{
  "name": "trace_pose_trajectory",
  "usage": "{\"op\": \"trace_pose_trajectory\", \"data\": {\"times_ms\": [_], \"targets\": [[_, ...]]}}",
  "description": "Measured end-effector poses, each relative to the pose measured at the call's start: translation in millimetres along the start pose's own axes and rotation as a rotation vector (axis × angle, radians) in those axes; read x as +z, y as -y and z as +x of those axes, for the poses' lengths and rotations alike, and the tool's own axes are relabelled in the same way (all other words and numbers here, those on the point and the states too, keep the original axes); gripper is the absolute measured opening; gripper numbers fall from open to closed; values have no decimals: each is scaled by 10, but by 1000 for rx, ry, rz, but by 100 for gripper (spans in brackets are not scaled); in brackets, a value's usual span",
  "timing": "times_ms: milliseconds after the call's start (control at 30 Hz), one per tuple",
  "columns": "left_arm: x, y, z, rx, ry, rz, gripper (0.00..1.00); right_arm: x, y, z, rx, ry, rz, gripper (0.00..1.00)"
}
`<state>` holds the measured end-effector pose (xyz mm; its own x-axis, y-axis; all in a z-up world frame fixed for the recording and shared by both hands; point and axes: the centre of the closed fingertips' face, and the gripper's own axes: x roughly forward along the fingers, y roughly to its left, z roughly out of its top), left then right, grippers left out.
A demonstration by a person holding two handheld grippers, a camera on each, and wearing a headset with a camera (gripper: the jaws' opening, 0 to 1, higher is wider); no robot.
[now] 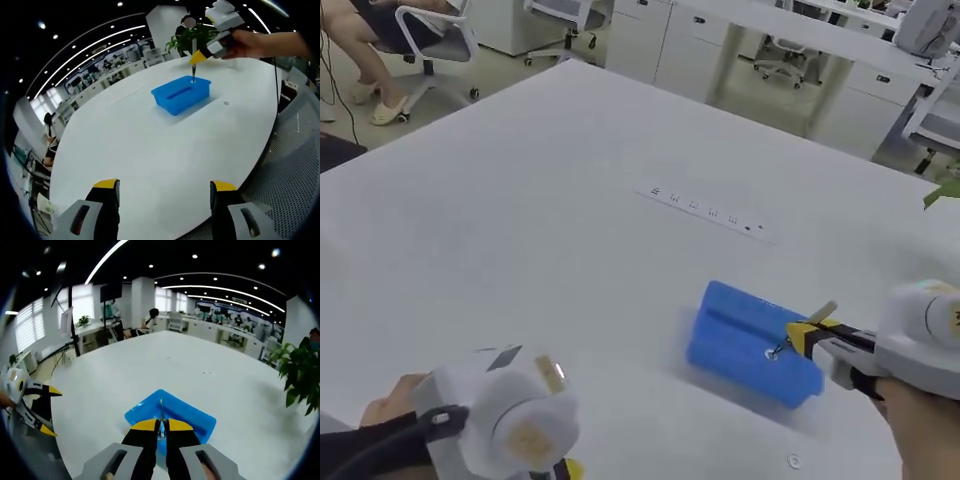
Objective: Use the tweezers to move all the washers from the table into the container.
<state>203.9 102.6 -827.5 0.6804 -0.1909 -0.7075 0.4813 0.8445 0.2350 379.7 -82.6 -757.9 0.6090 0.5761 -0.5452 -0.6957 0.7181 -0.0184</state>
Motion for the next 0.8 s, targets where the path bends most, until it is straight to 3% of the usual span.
{"op": "trace_pose_trajectory", "data": {"times_ms": [300,800], "targets": [[-24,14,5,-12,-12,-10,74,-142,-19,203,-8,-49,-55,2],[-66,22,27,-22,-33,-15,74,-311,-28,449,9,-89,-33,2]]}}
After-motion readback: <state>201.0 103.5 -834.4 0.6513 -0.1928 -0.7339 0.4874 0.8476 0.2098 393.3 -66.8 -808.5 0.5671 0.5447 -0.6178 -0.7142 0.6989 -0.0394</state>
